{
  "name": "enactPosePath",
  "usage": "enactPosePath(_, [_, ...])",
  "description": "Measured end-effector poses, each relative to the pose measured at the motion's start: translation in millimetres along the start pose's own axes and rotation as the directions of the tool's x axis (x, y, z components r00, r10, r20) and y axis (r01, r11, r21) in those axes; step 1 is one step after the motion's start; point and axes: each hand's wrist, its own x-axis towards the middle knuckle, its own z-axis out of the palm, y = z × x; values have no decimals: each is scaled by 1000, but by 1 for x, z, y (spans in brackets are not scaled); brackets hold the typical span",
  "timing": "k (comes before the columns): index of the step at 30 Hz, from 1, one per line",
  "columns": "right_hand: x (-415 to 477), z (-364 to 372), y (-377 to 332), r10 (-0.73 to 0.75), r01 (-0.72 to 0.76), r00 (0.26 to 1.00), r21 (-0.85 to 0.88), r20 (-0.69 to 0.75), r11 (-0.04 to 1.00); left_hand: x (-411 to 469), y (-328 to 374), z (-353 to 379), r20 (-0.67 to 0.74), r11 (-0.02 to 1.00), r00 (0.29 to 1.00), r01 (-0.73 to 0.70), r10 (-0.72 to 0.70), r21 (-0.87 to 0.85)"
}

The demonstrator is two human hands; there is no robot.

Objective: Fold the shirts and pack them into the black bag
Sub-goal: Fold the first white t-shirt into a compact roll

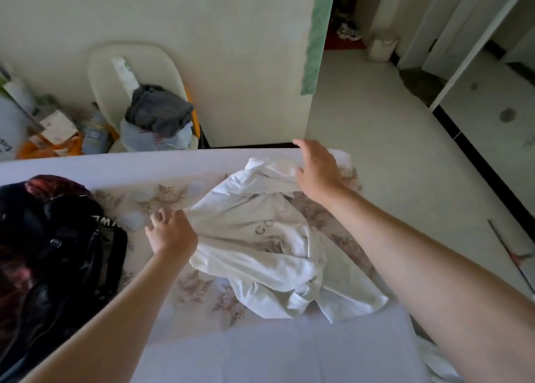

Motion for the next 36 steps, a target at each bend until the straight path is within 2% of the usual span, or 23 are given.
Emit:
enactPosePath(1, [-12, 12, -1, -4, 7, 997, -33, 76, 999, -4, -4, 8, 25, 999, 999, -26, 25, 36])
enactPosePath(3, [-46, 38, 2, 11, 2, 965, -49, 263, 999, -13, -4, 28, 41, 974, 974, -220, 222, -56])
enactPosePath(4, [-65, 49, 5, 45, -30, 932, -46, 359, 998, -17, -1, 39, 62, 929, 933, -345, 355, -132])
enactPosePath(6, [-101, 69, 9, 127, -106, 853, -70, 506, 992, -29, 9, 59, 200, 810, 788, -546, 583, -213])
enactPosePath(8, [-131, 83, 10, 213, -176, 804, -120, 555, 977, -40, 15, 80, 341, 752, 675, -632, 654, -189])
enactPosePath(9, [-144, 89, 11, 260, -217, 795, -145, 548, 966, -44, 15, 88, 372, 755, 666, -629, 646, -186])
enactPosePath(11, [-159, 99, 12, 331, -269, 806, -195, 491, 943, -45, 10, 99, 338, 771, 695, -596, 635, -223])
enactPosePath(13, [-164, 105, 12, 335, -280, 851, -191, 404, 941, -42, 1, 99, 249, 767, 729, -573, 638, -289])
enactPosePath(16, [-160, 102, -1, 217, -178, 956, -197, 197, 964, -33, -20, 88, 53, 749, 795, -543, 604, -380])
enactPosePath(18, [-154, 99, -13, 98, -77, 993, -252, 70, 965, -29, -37, 73, -43, 740, 832, -514, 553, -434])
enactPosePath(19, [-151, 96, -23, 87, -72, 995, -222, 57, 972, -28, -46, 64, -55, 748, 850, -491, 525, -447])
enactPosePath(20, [-148, 93, -35, 132, -118, 987, -142, 92, 983, -27, -55, 56, -40, 776, 872, -455, 488, -437])
enactPosePath(22, [-149, 93, -56, 226, -229, 904, -37, 361, 973, -25, -75, 42, 47, 890, 919, -365, 391, -273])
enactPosePath(24, [-154, 95, -75, 212, -162, 795, -139, 569, 977, -27, -93, 35, 144, 956, 947, -293, 287, 21])
enactPosePath(25, [-160, 101, -82, 205, -105, 761, -194, 616, 975, -28, -102, 34, 179, 959, 954, -263, 242, 109])
enactPosePath(26, [-167, 107, -89, 205, -82, 736, -216, 645, 973, -29, -108, 36, 195, 958, 953, -259, 232, 124])
enactPosePath(28, [-183, 122, -101, 217, -110, 727, -201, 652, 973, -33, -114, 45, 176, 945, 929, -325, 326, -35])
enactPosePath(31, [-199, 140, -121, 281, -320, 704, -63, 653, 945, -54, -101, 53, 149, 809, 825, -470, 545, -353])
enactPosePath(32, [-202, 146, -126, 302, -358, 718, -40, 627, 933, -62, -96, 55, 159, 766, 790, -491, 592, -415])
enactPosePath(34, [-204, 154, -133, 287, -319, 800, -32, 526, 947, -73, -87, 62, 157, 706, 735, -535, 660, -464])
enactPosePath(35, [-203, 155, -138, 279, -324, 829, 10, 486, 946, -77, -85, 65, 161, 682, 708, -554, 688, -478])
enactPosePath(36, [-203, 154, -142, 282, -379, 824, 110, 491, 919, -78, -84, 65, 174, 660, 680, -565, 712, -496])
